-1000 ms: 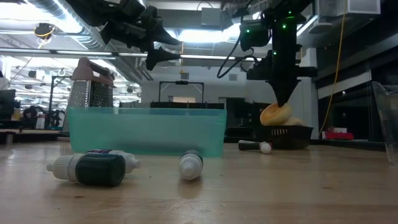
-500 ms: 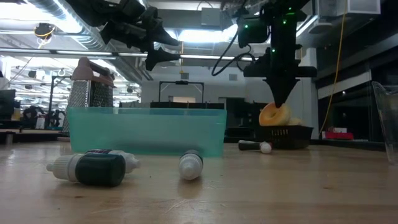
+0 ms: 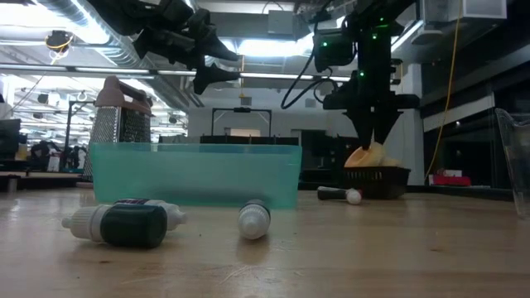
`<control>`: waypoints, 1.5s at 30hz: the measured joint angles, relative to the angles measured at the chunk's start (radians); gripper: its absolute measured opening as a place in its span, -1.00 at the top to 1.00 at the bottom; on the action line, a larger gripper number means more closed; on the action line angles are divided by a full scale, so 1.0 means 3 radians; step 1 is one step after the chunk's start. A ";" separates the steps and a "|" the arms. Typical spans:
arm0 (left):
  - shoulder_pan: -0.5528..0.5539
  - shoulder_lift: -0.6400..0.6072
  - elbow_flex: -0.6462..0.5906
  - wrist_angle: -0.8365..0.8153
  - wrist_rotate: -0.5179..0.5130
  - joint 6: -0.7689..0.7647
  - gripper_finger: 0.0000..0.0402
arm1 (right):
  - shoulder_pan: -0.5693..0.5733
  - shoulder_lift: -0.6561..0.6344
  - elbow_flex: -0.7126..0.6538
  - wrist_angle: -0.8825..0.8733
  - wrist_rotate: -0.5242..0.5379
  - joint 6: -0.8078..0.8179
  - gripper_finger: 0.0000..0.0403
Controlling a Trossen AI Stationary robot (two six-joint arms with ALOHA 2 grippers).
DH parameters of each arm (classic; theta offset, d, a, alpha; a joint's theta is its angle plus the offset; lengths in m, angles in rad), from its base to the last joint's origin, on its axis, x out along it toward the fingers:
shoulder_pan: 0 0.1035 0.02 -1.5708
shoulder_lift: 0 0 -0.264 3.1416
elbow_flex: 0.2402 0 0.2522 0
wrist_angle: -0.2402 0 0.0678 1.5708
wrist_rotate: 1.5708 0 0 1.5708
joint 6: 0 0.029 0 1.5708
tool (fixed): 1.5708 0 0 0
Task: Pick & Place Food Item
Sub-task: Put the white donut into the black bin, then adjust the black bin
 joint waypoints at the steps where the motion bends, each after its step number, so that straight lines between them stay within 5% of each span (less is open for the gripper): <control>1: 0.0000 0.0001 0.0000 0.0000 -0.0001 0.0000 -0.11 | 0.0000 0.0000 0.0005 -0.0004 0.0000 0.0000 0.17; 13: -0.0001 0.0001 0.0000 -0.0005 -0.0004 0.0010 -0.11 | -0.0137 0.0000 0.0545 -0.0271 0.0339 -0.0161 -0.01; 33: -0.0001 0.0001 -0.0003 -0.0004 -0.0169 0.0044 -0.11 | -0.0160 -0.0001 0.0673 -0.0011 0.0122 -0.0172 -0.01; 45: 0.0000 0.0001 -0.0003 -0.0014 -0.0300 -0.0060 -0.11 | 0.0098 -0.0027 0.0543 -0.0088 -0.0601 -0.0172 -0.01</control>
